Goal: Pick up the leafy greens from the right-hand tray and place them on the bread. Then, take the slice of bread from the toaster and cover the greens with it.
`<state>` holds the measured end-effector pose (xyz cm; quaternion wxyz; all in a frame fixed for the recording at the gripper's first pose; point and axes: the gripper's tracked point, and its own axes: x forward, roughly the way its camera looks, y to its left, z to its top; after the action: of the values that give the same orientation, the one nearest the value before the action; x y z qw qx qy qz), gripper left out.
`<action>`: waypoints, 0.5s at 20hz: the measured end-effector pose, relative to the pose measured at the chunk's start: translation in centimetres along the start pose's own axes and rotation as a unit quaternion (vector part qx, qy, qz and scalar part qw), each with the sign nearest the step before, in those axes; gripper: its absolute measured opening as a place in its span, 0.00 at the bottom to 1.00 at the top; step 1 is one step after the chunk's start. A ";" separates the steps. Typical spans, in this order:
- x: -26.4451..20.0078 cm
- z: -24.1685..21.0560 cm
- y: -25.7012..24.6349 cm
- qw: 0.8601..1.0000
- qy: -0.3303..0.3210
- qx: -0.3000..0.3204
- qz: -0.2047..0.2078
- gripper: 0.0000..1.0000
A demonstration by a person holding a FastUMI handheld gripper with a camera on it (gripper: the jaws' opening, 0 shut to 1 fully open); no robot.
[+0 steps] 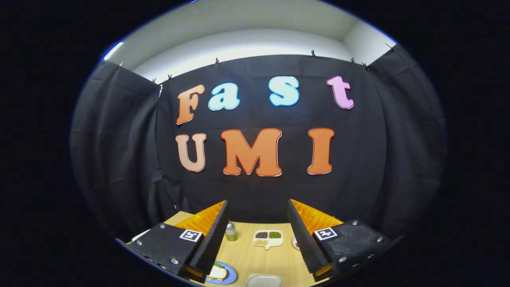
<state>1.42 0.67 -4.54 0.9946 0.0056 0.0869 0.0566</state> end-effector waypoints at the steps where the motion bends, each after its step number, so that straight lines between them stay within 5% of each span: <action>1: 0.0 0.1 -0.2 1.000 -0.010 -0.008 -0.004 0.89; 10: -0.4 0.1 -0.6 0.995 -0.087 -0.040 -0.001 0.95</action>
<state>1.15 0.07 -4.39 0.9979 -0.0298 -0.0021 0.0582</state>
